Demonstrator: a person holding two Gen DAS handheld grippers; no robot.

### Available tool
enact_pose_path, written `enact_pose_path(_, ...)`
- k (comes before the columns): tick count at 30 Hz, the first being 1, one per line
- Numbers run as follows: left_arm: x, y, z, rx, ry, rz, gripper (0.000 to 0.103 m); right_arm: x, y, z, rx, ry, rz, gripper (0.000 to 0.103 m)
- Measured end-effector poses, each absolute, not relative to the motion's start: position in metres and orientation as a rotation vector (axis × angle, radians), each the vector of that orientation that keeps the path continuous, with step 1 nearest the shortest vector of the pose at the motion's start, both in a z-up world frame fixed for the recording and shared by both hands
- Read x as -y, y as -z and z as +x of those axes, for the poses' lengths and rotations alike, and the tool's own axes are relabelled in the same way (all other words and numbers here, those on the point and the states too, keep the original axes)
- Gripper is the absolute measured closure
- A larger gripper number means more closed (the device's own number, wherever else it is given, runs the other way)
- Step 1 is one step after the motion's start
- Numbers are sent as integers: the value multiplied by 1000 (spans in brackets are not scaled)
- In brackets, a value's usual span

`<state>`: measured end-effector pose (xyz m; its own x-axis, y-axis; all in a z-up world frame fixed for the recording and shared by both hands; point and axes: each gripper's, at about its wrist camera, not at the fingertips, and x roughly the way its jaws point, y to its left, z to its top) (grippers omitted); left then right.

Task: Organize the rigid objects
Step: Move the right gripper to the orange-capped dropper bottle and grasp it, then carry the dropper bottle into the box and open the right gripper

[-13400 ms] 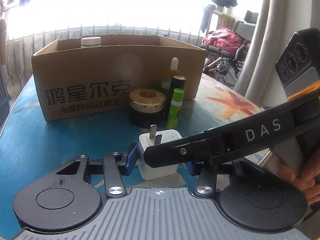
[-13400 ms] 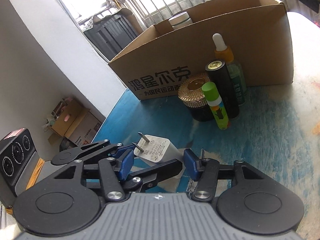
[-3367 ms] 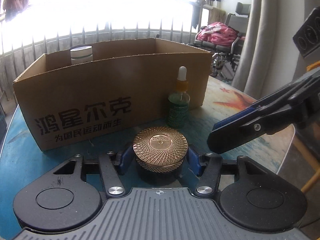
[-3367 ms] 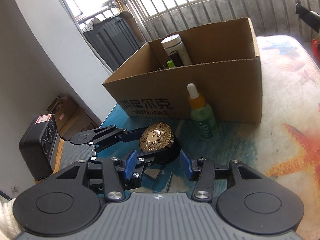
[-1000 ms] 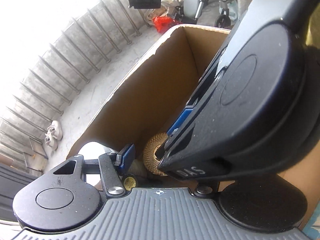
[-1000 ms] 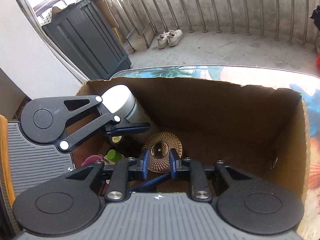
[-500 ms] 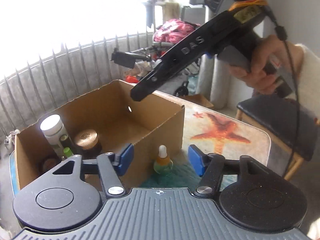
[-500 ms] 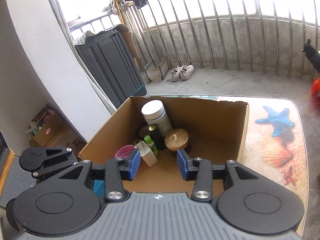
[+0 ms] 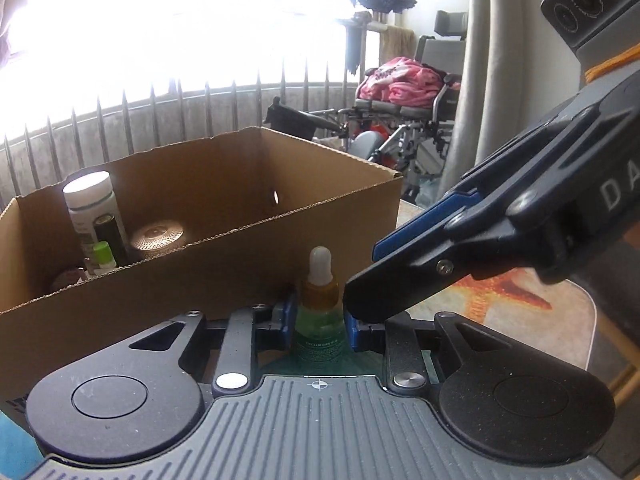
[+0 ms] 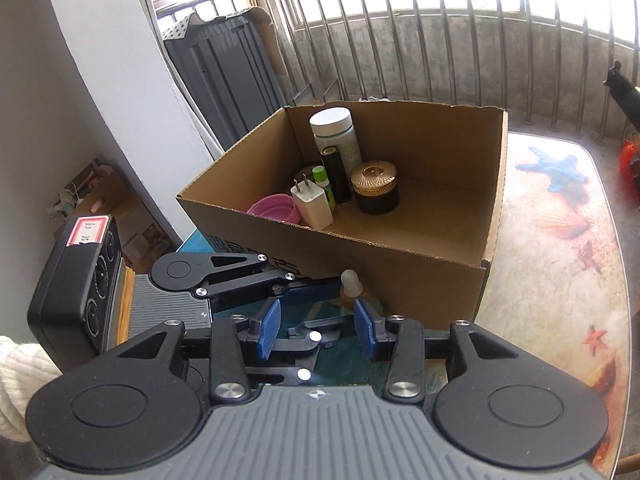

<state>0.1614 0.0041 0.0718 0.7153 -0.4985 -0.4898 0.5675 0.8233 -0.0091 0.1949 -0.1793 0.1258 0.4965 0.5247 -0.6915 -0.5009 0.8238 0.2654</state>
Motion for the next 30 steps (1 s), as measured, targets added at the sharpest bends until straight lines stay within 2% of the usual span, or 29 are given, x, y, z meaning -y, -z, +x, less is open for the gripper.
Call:
enact_pose_path(4, -4, -71, 157, -510, 621, 171, 85, 175, -118, 196, -837, -617, 21, 60)
enact_pose_path(8, -9, -66, 163, -514, 615, 163, 85, 166, -116, 196, -816, -599, -5, 86)
enact_pose_path(11, -13, -72, 158, -509, 626, 151, 85, 160, -118, 188, -804, -606, -19, 90)
enact_pose_path(16, -23, -99, 155, -482, 657, 131, 85, 162, -139, 177, -778, -639, -7, 90)
enact_pose_path(25, -38, -176, 184, -405, 655, 144, 85, 151, -220, 179, -628, -676, -46, 90)
enact_pose_path(30, -34, -169, 233, -444, 582, 247, 85, 131, -230, 222, -617, -662, -59, 90)
